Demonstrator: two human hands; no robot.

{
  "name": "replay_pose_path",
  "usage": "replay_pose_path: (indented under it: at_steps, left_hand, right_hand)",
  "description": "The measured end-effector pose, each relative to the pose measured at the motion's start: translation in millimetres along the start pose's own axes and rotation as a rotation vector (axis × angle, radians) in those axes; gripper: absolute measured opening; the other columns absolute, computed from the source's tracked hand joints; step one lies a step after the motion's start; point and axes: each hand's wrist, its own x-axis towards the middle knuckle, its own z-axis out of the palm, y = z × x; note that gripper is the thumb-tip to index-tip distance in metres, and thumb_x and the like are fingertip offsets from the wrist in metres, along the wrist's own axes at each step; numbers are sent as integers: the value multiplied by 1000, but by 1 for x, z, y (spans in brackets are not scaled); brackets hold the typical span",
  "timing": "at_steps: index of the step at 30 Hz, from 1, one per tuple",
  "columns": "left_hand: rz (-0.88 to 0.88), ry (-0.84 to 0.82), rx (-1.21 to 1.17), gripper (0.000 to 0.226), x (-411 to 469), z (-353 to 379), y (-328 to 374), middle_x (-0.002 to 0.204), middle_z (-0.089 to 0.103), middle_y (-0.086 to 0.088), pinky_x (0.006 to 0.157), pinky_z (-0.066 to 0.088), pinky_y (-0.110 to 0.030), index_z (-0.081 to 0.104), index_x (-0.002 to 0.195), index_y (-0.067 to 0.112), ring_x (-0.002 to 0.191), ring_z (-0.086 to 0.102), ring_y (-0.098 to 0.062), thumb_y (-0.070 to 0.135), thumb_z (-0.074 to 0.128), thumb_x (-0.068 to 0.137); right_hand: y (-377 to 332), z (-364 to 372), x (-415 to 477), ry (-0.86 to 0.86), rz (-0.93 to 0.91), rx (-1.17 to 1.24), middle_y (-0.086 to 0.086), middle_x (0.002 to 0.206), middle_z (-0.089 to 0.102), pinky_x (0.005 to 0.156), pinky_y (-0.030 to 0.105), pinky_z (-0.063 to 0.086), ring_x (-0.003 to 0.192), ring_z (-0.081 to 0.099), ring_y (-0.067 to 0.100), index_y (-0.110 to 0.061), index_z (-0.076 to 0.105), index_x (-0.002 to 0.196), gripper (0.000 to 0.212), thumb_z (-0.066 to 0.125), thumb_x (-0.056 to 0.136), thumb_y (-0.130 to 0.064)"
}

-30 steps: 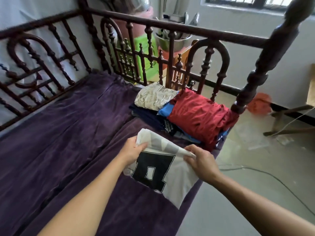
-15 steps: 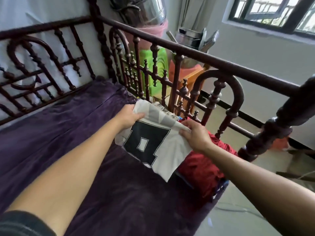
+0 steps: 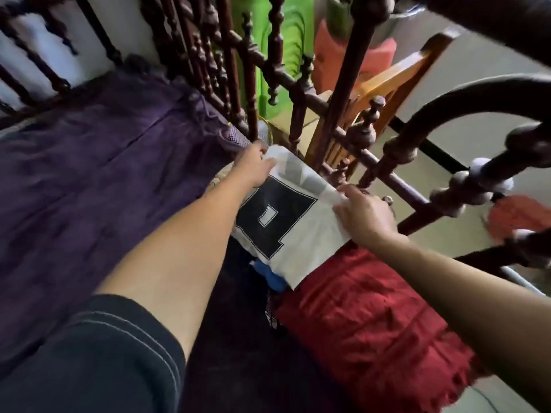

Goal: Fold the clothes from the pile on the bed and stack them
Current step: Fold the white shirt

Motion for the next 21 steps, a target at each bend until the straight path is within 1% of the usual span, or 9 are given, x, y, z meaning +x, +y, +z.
replay_pose_path:
  at_steps: [1,3,5,7,10,13,17,19,21]
  left_hand:
    - [4,62,70,42,3,11,-6,124,56,-14,92,42,-36,52,125,13,114,52,-32,29,63,87]
    - [68,245,230,50,-1,27,-24,130,49,-12,95,38,-43,48,130,21,120,45,-33,36,62,85]
    - [167,329,318,52,-12,43,-45,143,40,-11,103,31,-48,46,136,24,132,34,-34,42,56,89]
    - [221,218,409,54,-24,62,-70,156,24,-8,112,19,-51,39,142,31,143,17,-32,52,42,93]
    - [186,12,554,61,-28,85,-103,161,-2,0,117,4,-52,15,148,42,147,-8,-26,64,25,92]
    - [183,-51,607,63,-15,95,-112,160,-12,3,117,-2,-51,4,148,46,146,-14,-26,68,20,91]
    - [181,-55,653,63,-23,86,-108,161,-6,-1,117,0,-50,8,149,41,147,-8,-29,63,26,93]
    - [169,46,625,59,-52,74,-107,159,12,-8,116,10,-49,22,149,32,145,7,-32,54,33,95]
    - [114,99,562,51,-94,63,-109,148,35,-11,107,27,-47,37,142,23,135,30,-33,44,40,96]
  right_hand:
    - [5,5,1,4,-55,-100,10,121,61,80,41,45,107,58,35,-28,49,131,41,52,91,-30]
    - [10,14,-2,62,-171,-235,9,133,53,91,46,42,121,48,33,-23,48,135,47,55,89,-28]
    - [6,23,-5,149,-323,-234,13,143,44,102,51,35,134,36,34,-21,49,135,51,61,88,-33]
    - [2,35,-9,62,-398,-248,13,156,26,113,55,21,145,16,34,-28,38,144,61,49,90,-55]
    - [15,64,-15,-229,-353,-335,6,161,-6,117,52,1,147,-13,29,-39,8,151,79,16,84,-79]
    - [30,87,-13,-287,-303,-373,5,161,-12,117,51,-1,147,-17,26,-41,0,151,84,6,79,-82]
    - [28,88,-9,-300,-306,-395,5,161,-7,117,52,2,148,-10,26,-39,2,151,85,5,78,-83]
    - [25,80,-18,-273,-304,-421,7,161,-1,116,51,5,148,-5,28,-36,9,151,79,12,84,-78]
    - [18,70,-36,-221,-314,-444,12,159,9,114,51,10,147,4,30,-29,22,148,65,23,94,-64]
